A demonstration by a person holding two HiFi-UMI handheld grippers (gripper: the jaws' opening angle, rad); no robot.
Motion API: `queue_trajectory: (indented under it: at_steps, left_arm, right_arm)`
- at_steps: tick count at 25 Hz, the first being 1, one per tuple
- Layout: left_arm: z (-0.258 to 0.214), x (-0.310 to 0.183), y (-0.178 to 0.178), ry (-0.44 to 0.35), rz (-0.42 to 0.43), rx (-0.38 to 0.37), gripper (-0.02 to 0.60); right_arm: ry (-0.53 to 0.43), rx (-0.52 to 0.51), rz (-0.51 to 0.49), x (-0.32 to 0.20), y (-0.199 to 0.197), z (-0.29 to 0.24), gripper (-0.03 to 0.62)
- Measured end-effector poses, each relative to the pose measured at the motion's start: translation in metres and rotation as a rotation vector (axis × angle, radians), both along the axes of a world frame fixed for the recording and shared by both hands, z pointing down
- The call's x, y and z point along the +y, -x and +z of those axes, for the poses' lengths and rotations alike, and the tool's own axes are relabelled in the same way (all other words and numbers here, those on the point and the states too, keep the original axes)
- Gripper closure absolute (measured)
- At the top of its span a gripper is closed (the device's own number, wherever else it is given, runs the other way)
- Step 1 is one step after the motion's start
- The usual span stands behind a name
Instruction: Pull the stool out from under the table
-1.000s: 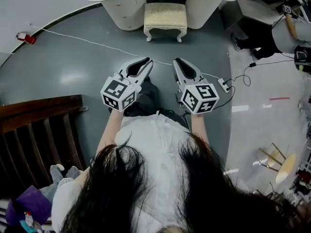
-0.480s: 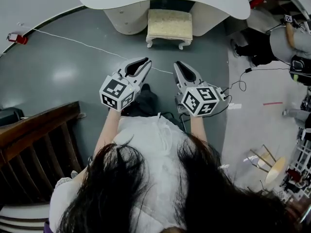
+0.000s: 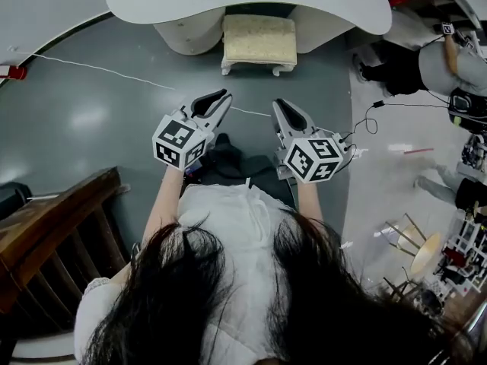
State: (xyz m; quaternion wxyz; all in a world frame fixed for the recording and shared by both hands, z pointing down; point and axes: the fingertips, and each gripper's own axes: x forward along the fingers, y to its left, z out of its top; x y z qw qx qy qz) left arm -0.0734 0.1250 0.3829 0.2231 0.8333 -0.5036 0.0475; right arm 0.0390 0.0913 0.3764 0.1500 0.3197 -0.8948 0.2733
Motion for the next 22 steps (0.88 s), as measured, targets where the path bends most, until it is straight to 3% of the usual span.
queue_trajectory:
  at_steps: [6,16,22]
  left_arm:
    - [0.009,-0.021,0.001,0.039,-0.010,0.018,0.518]
    - [0.031,-0.065,0.029,0.050,-0.115,0.007,0.518]
    - [0.072,-0.094,0.020,0.102,-0.111,-0.032,0.518]
  right_arm:
    - [0.023,0.047,0.015,-0.020,-0.018,0.009,0.537]
    - [0.048,0.067,-0.013,-0.069,-0.026,0.036,0.537]
    - [0.065,0.084,-0.043,-0.116,-0.042,0.080,0.537]
